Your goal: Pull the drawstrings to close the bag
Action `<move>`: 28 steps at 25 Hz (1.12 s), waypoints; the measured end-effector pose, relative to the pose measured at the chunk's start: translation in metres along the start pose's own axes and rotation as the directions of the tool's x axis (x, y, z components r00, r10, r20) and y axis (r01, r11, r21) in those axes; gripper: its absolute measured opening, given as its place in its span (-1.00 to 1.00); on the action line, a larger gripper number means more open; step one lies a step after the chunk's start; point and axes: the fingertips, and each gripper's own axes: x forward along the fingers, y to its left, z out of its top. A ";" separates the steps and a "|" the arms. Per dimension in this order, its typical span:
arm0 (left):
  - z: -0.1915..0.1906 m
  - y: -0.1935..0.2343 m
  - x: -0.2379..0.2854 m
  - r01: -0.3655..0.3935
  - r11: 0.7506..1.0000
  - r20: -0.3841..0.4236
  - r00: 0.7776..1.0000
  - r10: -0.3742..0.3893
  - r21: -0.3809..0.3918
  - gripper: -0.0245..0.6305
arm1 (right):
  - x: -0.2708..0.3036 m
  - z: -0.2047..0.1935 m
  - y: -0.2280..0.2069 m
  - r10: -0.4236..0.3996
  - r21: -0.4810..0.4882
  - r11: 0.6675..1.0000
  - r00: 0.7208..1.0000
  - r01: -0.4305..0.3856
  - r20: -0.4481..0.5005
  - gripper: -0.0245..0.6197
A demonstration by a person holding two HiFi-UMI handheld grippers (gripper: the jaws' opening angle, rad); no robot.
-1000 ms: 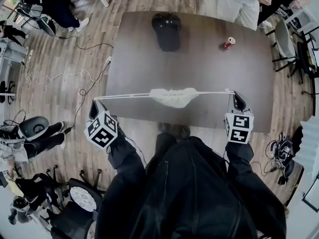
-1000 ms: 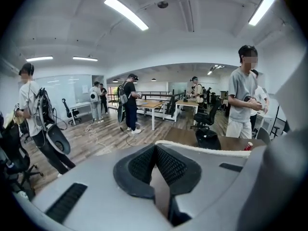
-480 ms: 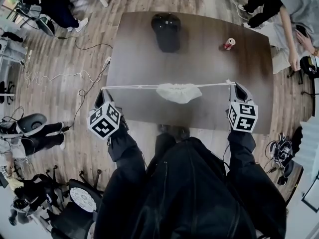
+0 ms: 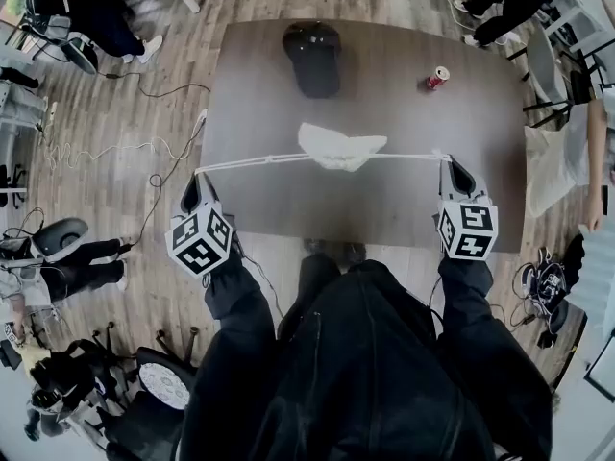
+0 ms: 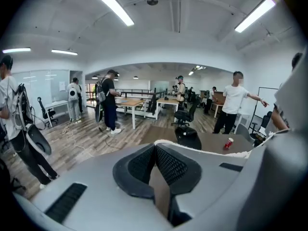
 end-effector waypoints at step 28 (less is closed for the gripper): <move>-0.273 -0.092 0.100 0.310 0.941 -0.504 0.797 -0.334 -0.134 -0.81 | 0.091 -0.234 0.074 0.254 0.137 0.967 0.858 -0.215 -0.446 -0.84</move>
